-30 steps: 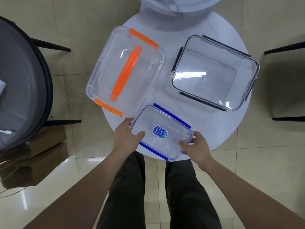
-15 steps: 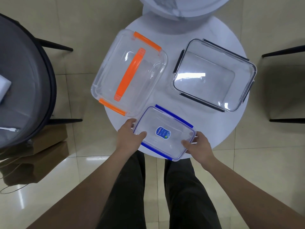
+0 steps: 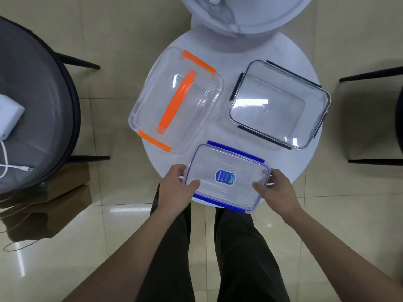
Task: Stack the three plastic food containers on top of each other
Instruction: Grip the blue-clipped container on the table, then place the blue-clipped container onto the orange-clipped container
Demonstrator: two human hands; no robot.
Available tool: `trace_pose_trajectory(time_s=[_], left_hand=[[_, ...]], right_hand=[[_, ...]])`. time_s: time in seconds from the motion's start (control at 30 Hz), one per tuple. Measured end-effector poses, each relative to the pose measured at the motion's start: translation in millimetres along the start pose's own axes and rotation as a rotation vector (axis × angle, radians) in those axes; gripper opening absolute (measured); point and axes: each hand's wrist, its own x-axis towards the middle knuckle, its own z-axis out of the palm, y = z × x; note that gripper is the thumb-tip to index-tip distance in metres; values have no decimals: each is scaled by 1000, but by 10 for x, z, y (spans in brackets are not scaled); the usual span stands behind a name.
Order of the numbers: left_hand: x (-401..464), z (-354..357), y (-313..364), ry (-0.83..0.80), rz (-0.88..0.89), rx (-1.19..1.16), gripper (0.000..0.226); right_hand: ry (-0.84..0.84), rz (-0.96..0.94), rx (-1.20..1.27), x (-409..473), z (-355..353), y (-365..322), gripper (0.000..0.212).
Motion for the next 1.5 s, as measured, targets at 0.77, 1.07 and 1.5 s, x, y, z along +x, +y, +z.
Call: trace_pose_trajectory(time_s=[0.77, 1.07, 1.5], left_hand=[[-263, -494, 345, -134, 9, -259, 37], [-285, -755, 459, -142, 4, -412, 31], [-179, -1176, 405, -60, -11, -550, 18]], right_hand=[[179, -226, 173, -514, -475, -534, 32], [202, -307, 200, -576, -452, -940, 33], [129, -329, 269, -580, -129, -1358, 34]])
